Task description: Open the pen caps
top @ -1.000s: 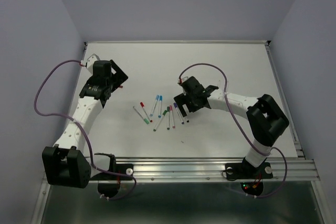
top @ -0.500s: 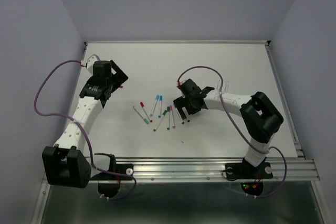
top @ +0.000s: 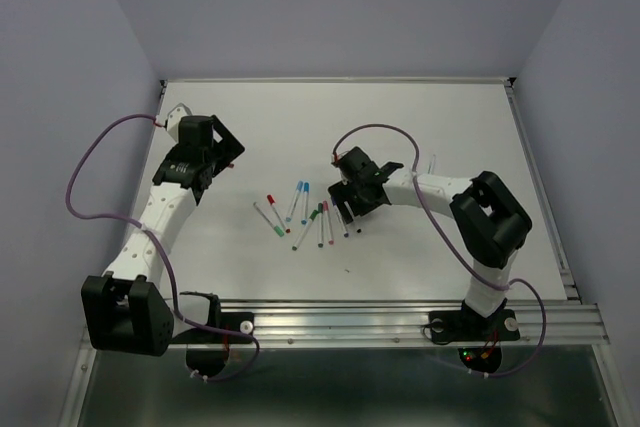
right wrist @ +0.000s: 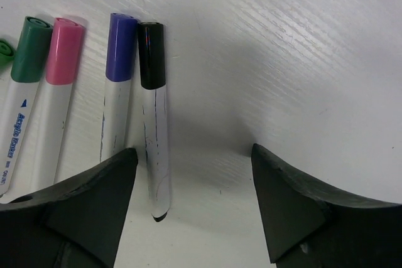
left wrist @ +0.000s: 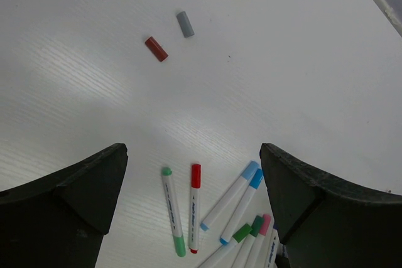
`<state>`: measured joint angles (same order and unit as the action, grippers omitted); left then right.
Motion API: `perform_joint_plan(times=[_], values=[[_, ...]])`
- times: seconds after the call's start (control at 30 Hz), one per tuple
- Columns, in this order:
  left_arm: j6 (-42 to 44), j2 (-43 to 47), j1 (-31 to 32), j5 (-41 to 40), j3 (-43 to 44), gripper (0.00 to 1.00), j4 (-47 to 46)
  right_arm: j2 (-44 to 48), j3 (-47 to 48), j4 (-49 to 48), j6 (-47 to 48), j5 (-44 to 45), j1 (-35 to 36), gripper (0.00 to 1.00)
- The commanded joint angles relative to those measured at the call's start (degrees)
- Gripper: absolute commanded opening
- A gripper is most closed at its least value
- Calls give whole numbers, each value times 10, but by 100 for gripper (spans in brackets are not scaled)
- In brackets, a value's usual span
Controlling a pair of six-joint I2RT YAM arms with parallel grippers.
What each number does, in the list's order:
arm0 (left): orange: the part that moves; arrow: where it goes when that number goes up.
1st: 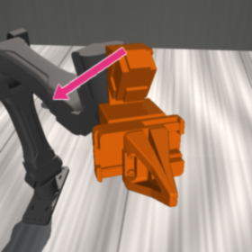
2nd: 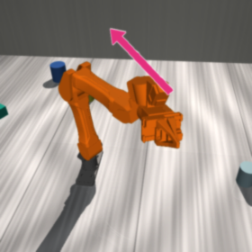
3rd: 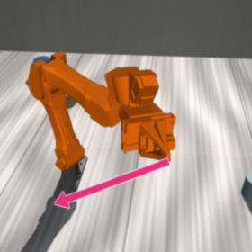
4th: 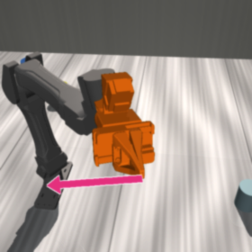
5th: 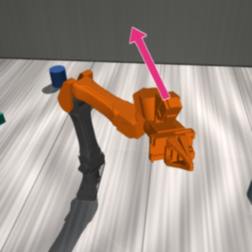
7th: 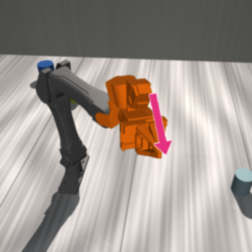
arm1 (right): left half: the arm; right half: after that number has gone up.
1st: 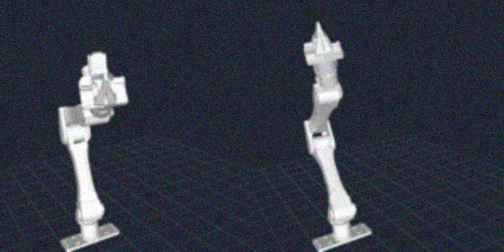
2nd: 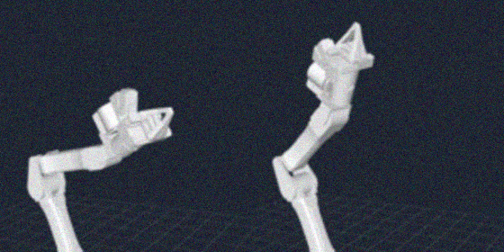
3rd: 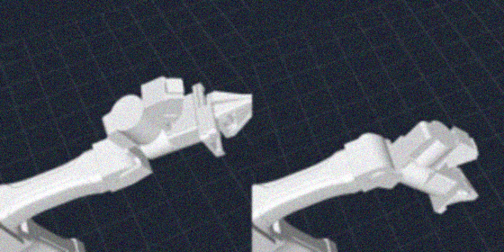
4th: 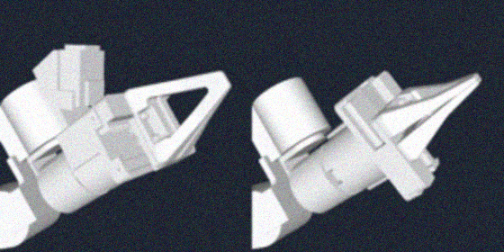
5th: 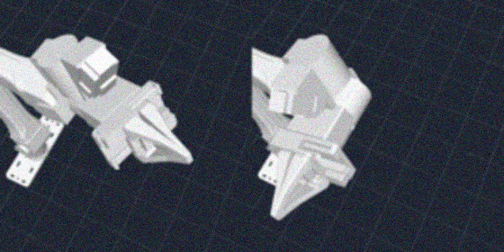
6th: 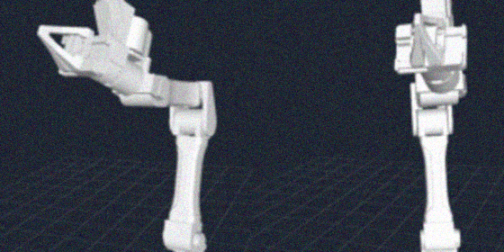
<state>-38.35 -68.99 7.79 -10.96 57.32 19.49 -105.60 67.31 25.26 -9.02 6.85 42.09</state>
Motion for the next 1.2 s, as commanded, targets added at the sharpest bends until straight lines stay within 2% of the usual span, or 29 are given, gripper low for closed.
perform_joint_plan(times=[0.0,0.23,0.27,0.33,0.37,0.47,0.53,0.7,0.77,0.8,0.87,0.93,1.1,1.17], values=[[13,-4,1,-5,2,99,-16,-37,8,-22,0,-17,6,75],[13,-4,1,-6,2,99,-17,-59,12,-27,4,-26,6,52],[13,-4,1,-6,2,99,-17,-65,12,-27,4,-25,6,41],[14,-4,1,-6,2,99,-17,-69,13,-27,4,-26,6,35],[14,-4,1,-6,2,99,-16,-72,12,-28,4,-27,6,27],[16,-3,1,-2,2,99,-18,-75,9,-29,7,-32,6,15],[18,-1,2,3,2,99,-21,-75,4,-37,7,-36,6,1],[36,6,2,49,-8,99,-50,-41,5,-64,-13,13,6,1],[45,12,5,106,-19,99,-73,-8,9,-71,-14,35,6,1],[50,20,11,159,-31,99,-103,18,11,-79,-15,37,6,1],[53,29,21,200,-43,99,-143,48,10,-94,-21,30,-6,1],[56,33,36,250,-48,99,-167,93,5,-107,-21,-13,-12,1],[37,47,97,314,-68,99,-269,174,-27,-158,-26,-168,-12,1],[22,48,110,333,-73,99,-298,194,-35,-177,-34,-202,-12,1]])
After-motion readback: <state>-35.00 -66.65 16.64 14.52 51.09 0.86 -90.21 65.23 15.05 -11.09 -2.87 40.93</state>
